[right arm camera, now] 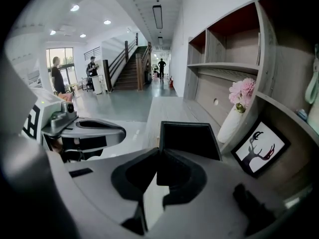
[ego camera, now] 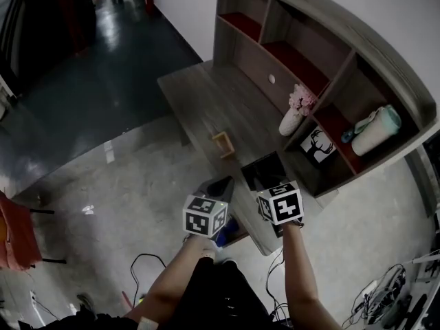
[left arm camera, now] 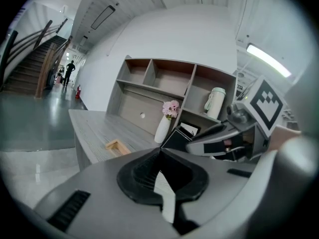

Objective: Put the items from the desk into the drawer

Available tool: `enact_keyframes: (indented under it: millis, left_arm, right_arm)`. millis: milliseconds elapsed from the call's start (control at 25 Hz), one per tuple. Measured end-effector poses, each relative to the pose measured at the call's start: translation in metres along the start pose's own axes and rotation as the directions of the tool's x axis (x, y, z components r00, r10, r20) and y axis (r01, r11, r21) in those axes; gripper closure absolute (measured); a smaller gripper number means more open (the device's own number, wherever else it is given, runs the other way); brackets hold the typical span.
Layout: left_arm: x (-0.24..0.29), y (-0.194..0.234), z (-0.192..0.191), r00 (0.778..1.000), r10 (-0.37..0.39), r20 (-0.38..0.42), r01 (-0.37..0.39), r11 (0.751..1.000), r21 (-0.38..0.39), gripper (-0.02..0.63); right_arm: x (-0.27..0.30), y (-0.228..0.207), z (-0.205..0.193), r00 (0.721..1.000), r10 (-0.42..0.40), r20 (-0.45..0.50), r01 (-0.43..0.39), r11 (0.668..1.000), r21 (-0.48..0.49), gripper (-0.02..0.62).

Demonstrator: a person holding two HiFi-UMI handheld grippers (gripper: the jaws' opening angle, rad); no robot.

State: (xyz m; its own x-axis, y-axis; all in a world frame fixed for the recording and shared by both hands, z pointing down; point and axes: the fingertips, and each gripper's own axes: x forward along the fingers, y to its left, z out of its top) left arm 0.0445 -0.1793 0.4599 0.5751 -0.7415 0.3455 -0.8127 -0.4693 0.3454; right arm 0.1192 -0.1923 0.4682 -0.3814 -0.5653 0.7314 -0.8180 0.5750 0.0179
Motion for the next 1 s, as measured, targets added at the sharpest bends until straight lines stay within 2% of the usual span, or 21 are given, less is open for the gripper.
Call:
enact_keyframes:
  millis: [640,1000]
  left_arm:
    - [-0.034,-0.016,-0.038,0.999,-0.005,-0.045,0.005,1.0,0.002,0.595]
    - [-0.044,-0.009,-0.056,0.998,0.018,-0.064,-0.02,1.0,-0.021,0.595]
  right_arm:
    - [-0.03,0.044,-0.048,1.0,0.015,0.011,-0.015,1.0,0.025,0.557]
    - [-0.023,0.071,-0.065,0.997,0.072,-0.024,-0.072,0.997,0.022,0.556]
